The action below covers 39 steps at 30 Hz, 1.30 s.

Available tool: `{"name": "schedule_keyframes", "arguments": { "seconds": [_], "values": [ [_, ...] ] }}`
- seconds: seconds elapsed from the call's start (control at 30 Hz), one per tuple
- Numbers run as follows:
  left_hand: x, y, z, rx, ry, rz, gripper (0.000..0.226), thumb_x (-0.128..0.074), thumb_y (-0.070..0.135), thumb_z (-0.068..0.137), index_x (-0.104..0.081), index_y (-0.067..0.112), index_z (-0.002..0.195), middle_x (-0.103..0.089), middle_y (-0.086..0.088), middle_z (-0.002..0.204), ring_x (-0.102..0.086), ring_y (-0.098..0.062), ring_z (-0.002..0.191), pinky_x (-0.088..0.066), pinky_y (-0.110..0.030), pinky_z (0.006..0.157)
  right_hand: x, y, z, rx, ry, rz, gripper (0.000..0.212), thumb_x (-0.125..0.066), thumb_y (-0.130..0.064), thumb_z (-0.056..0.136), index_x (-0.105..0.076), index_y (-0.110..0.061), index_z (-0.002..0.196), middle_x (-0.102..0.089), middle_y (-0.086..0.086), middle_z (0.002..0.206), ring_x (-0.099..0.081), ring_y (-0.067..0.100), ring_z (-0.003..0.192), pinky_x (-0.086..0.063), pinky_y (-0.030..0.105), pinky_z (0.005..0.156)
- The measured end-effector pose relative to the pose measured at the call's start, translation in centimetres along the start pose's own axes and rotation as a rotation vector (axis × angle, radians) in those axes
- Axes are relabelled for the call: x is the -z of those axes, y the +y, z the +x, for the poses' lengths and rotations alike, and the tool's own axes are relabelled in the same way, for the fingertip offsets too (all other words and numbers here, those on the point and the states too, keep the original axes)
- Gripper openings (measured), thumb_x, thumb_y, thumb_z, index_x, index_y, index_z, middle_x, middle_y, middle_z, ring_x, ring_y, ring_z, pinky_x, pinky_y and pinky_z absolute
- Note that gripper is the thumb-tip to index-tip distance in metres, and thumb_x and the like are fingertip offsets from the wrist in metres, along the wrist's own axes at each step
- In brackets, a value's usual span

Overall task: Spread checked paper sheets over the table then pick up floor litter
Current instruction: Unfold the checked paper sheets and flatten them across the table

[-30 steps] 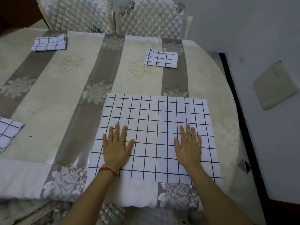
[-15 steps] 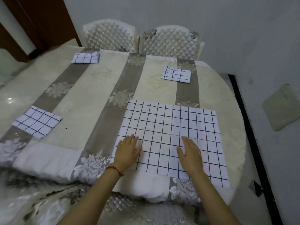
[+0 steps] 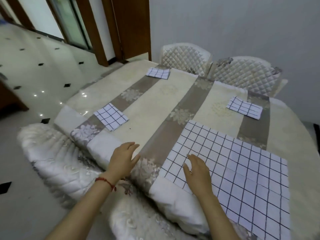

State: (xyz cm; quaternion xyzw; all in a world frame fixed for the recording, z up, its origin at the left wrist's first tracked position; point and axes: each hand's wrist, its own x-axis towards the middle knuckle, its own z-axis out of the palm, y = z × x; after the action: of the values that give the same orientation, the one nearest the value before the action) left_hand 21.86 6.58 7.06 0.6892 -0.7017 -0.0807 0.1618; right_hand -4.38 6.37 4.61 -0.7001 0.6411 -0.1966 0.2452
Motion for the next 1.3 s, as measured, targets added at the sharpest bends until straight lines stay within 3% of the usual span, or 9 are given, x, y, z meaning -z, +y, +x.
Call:
{"name": "schedule_keyframes", "arguments": {
  "seconds": [0.2, 0.33, 0.47, 0.57, 0.67, 0.83, 1.03, 1.2, 1.3],
  "values": [
    [3.2, -9.3, 2.5, 0.118, 0.007, 0.015, 0.044, -0.053, 0.034, 0.090, -0.052, 0.013, 0.129, -0.052, -0.009, 0.135, -0.045, -0.025, 0.127, -0.039, -0.040, 0.102, -4.4, -6.6, 4.2, 0.090, -0.031, -0.048, 0.043, -0.040, -0.032, 0.096, -0.041, -0.014, 0.135, -0.044, 0.004, 0.141, -0.037, 0.020, 0.130, -0.026, 0.029, 0.106],
    [4.4, -15.7, 6.3, 0.116, -0.014, -0.009, 0.042, -0.055, 0.029, 0.089, -0.053, 0.008, 0.126, -0.057, -0.011, 0.128, -0.051, -0.027, 0.119, -0.043, -0.038, 0.094, -8.3, -10.9, 7.9, 0.042, -0.035, -0.044, 0.039, -0.041, -0.031, 0.096, -0.046, -0.011, 0.129, -0.048, 0.006, 0.134, -0.042, 0.025, 0.124, -0.033, 0.032, 0.099],
    [4.8, -20.8, 10.2, 0.155, -0.084, -0.064, 0.039, -0.054, 0.026, 0.088, -0.057, 0.005, 0.120, -0.060, -0.017, 0.121, -0.053, -0.033, 0.112, -0.045, -0.040, 0.086, -12.2, -15.6, 11.6, -0.013, -0.047, 0.049, 0.043, -0.042, -0.031, 0.096, -0.042, -0.016, 0.136, -0.041, 0.004, 0.144, -0.032, 0.020, 0.135, -0.027, 0.033, 0.111],
    [4.8, -23.6, 13.0, 0.179, -0.131, -0.123, 0.050, -0.044, 0.031, 0.080, -0.056, 0.004, 0.120, -0.057, -0.018, 0.123, -0.049, -0.035, 0.115, -0.044, -0.042, 0.090, -14.8, -18.5, 14.3, -0.036, -0.056, 0.032, 0.043, -0.043, -0.030, 0.096, -0.042, -0.016, 0.136, -0.041, 0.005, 0.146, -0.032, 0.020, 0.136, -0.024, 0.030, 0.110],
    [3.9, -26.4, 16.3, 0.191, -0.132, -0.159, 0.043, -0.049, 0.030, 0.087, -0.054, 0.006, 0.123, -0.055, -0.016, 0.127, -0.045, -0.035, 0.122, -0.041, -0.043, 0.095, -17.1, -20.4, 17.5, -0.060, -0.071, 0.027, 0.042, -0.042, -0.030, 0.096, -0.042, -0.016, 0.136, -0.041, 0.003, 0.145, -0.032, 0.019, 0.136, -0.022, 0.028, 0.108],
    [1.6, -29.5, 20.1, 0.229, -0.163, -0.145, 0.045, -0.051, 0.022, 0.089, -0.047, 0.007, 0.131, -0.047, -0.014, 0.138, -0.040, -0.033, 0.127, -0.038, -0.044, 0.102, -20.1, -22.2, 22.6, -0.112, -0.110, 0.045, 0.046, -0.040, -0.029, 0.096, -0.035, -0.016, 0.140, -0.037, 0.003, 0.148, -0.030, 0.020, 0.137, -0.023, 0.029, 0.109],
    [-0.7, -30.8, 21.6, 0.290, -0.127, -0.096, 0.035, -0.050, 0.019, 0.087, -0.054, 0.008, 0.120, -0.055, -0.015, 0.123, -0.045, -0.034, 0.114, -0.039, -0.041, 0.090, -23.4, -23.5, 26.6, -0.156, -0.105, -0.043, 0.045, -0.041, -0.023, 0.095, -0.038, -0.015, 0.138, -0.042, 0.006, 0.142, -0.035, 0.025, 0.130, -0.029, 0.034, 0.102],
    [-1.3, -30.1, 22.2, 0.341, -0.121, -0.225, 0.035, -0.051, 0.010, 0.085, -0.055, 0.007, 0.120, -0.054, -0.018, 0.116, -0.045, -0.035, 0.110, -0.042, -0.044, 0.085, -24.5, -23.7, 27.1, -0.239, -0.042, -0.083, 0.032, -0.044, -0.022, 0.093, -0.054, -0.012, 0.121, -0.058, 0.010, 0.117, -0.047, 0.028, 0.111, -0.034, 0.036, 0.094],
    [-1.2, -29.9, 22.3, 0.411, -0.092, -0.403, 0.041, -0.056, 0.001, 0.081, -0.055, 0.004, 0.122, -0.054, -0.021, 0.116, -0.049, -0.035, 0.111, -0.040, -0.035, 0.090, -24.4, -23.5, 26.3, -0.282, -0.044, 0.044, 0.022, -0.048, -0.021, 0.091, -0.062, -0.009, 0.102, -0.061, 0.010, 0.103, -0.053, 0.026, 0.097, -0.042, 0.033, 0.081]
  ]
}}
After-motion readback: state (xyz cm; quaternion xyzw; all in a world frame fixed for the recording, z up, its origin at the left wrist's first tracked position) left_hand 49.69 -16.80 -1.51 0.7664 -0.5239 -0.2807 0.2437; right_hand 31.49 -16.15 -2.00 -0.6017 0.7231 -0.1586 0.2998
